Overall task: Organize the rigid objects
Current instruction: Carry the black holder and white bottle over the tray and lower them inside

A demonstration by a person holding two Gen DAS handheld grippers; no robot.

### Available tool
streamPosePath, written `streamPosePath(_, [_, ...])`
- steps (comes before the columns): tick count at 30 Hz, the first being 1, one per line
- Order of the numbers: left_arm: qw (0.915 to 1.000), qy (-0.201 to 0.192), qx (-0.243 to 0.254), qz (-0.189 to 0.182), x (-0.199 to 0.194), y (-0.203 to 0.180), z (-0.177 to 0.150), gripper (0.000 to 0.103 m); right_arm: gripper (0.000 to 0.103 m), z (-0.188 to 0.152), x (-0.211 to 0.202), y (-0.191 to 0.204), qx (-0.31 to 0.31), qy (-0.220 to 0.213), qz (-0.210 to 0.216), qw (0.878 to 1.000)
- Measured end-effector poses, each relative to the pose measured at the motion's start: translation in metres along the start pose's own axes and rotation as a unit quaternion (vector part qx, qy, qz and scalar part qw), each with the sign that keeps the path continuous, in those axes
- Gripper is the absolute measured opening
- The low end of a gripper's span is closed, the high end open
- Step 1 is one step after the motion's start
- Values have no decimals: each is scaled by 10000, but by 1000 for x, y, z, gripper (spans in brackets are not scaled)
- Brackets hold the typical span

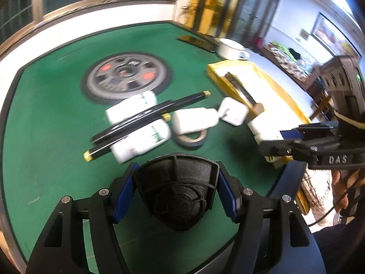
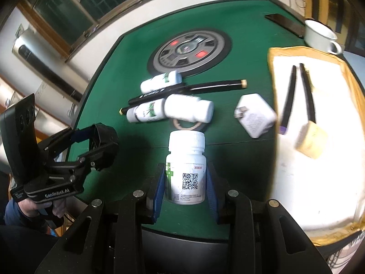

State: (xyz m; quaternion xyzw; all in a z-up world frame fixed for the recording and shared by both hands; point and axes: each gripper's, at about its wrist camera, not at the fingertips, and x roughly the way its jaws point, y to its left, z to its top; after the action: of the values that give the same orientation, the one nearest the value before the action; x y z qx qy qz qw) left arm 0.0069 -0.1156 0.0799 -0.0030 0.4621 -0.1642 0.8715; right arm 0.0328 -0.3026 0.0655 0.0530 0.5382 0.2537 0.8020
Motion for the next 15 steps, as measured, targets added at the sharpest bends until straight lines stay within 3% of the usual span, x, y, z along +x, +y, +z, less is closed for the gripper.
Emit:
streamPosePath(10, [9934, 7, 930, -666, 16, -90, 41, 65, 30, -7, -56, -67, 730, -587, -322, 9951])
streamPosePath(15, [9870, 217, 1151, -1097, 39, -133, 56, 65, 30, -15, -71, -105, 1060, -632, -602, 9905])
